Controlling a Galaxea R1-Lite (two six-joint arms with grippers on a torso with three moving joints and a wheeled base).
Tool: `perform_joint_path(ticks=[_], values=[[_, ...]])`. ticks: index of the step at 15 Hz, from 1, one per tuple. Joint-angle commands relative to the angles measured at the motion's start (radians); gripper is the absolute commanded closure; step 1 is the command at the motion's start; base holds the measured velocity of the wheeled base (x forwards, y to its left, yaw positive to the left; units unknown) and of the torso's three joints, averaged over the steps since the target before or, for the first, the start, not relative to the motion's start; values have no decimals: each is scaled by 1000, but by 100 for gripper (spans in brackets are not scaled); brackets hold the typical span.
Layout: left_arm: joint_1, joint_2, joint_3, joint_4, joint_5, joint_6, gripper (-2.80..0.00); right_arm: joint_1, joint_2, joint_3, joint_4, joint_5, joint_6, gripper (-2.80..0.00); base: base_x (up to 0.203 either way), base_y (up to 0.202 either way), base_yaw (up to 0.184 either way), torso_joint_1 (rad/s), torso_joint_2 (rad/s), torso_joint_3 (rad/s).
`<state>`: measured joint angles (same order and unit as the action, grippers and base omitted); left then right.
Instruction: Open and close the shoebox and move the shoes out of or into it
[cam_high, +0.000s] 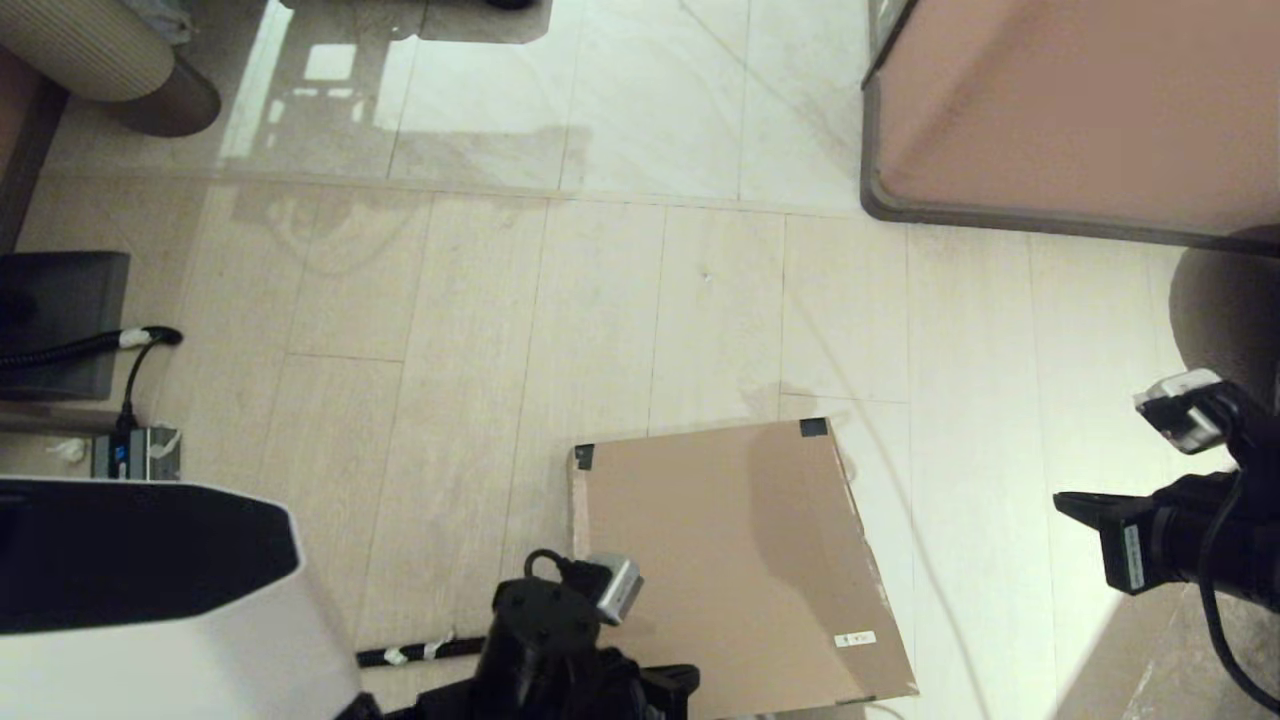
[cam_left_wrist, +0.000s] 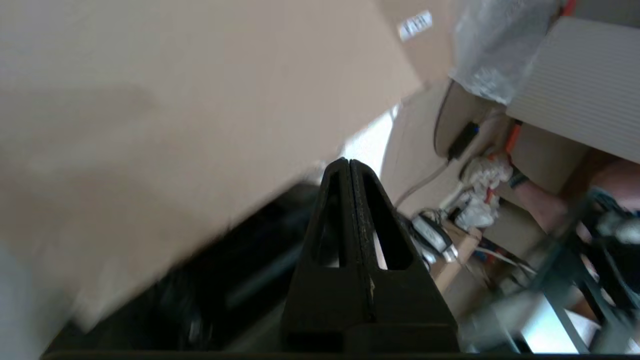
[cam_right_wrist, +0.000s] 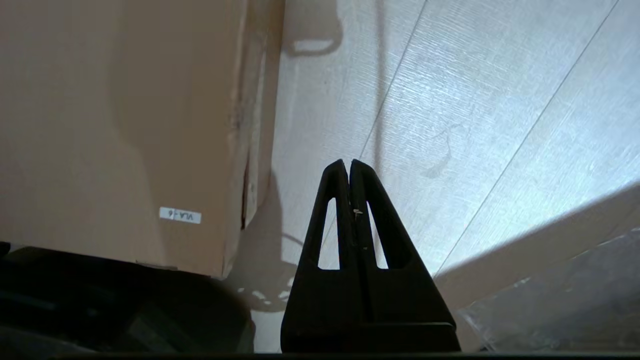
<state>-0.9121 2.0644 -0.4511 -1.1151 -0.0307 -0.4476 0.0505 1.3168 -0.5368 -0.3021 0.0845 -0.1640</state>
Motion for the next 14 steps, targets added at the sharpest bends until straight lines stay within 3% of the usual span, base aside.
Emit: perform_joint_path(ticks=[1,4,7,14], values=[[-6,142,-35,-30,1,6,0,3,17,-2,-2,0,1,0,0,0,0,0,0,0],[-7,283,-92,-118,39,63,0,15,-34,-17,-1,-8,20,0,0,0,0,0,0,0],[-1,385,-183,-180,118,92,0,25,-104,-14,8,-50,27,0,0,0,0,0,0,0],[2,440,-222,-206,137,96,0,25,-191,8,87,-73,49,0,0,0,0,0,0,0]])
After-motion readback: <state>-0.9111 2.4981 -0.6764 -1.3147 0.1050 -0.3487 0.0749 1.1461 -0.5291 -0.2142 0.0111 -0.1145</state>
